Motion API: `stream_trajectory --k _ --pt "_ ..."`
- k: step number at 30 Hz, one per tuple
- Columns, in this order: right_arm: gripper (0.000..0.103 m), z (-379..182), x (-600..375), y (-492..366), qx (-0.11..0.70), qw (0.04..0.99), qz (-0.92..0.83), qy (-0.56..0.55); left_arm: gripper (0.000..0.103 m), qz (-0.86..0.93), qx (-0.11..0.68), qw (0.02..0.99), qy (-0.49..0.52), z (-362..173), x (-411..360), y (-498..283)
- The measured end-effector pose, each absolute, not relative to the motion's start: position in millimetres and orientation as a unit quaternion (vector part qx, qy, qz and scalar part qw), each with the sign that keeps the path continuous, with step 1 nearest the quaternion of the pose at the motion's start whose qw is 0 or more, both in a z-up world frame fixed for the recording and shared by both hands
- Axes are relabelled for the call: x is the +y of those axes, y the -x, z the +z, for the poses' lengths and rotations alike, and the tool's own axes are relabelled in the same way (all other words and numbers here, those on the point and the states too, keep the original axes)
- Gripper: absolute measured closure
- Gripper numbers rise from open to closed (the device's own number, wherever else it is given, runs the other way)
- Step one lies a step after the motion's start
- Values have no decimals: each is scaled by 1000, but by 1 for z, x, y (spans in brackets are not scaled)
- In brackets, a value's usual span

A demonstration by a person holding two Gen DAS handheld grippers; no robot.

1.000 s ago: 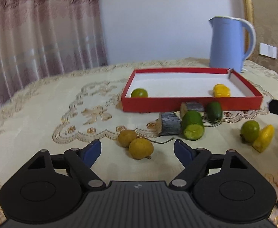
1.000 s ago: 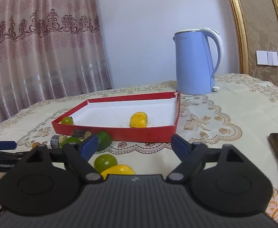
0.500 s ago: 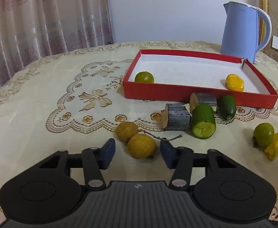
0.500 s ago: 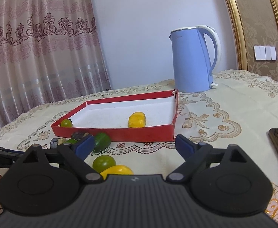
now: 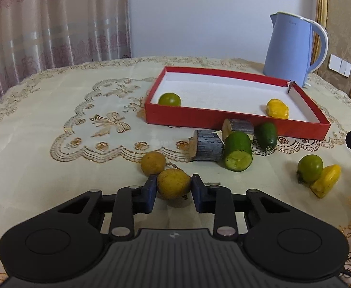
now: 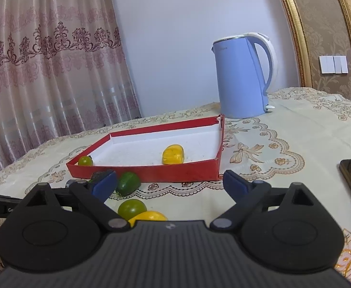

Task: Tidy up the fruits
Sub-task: 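Grasp the yellow lemon on the cloth with the left gripper, then place the lemon in the tray with the left gripper while the right gripper grasps a yellow pepper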

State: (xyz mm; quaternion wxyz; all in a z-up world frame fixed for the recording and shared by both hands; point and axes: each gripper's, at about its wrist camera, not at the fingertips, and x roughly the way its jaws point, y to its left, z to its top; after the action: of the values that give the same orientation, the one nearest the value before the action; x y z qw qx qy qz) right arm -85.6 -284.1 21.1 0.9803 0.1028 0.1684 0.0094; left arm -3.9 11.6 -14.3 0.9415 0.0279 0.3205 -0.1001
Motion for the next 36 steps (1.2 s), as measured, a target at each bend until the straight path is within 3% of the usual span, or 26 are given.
stream_trajectory --k 8,26,36 --pt "11 19 -264 88 219 975 43 -14 73 -79 300 950 -34 -5 22 12" --pt "50 8 -237 67 294 950 91 59 73 -79 272 957 -59 1 21 26" --pt "57 8 -236 66 294 949 85 69 73 -80 271 957 -61 2 20 26"
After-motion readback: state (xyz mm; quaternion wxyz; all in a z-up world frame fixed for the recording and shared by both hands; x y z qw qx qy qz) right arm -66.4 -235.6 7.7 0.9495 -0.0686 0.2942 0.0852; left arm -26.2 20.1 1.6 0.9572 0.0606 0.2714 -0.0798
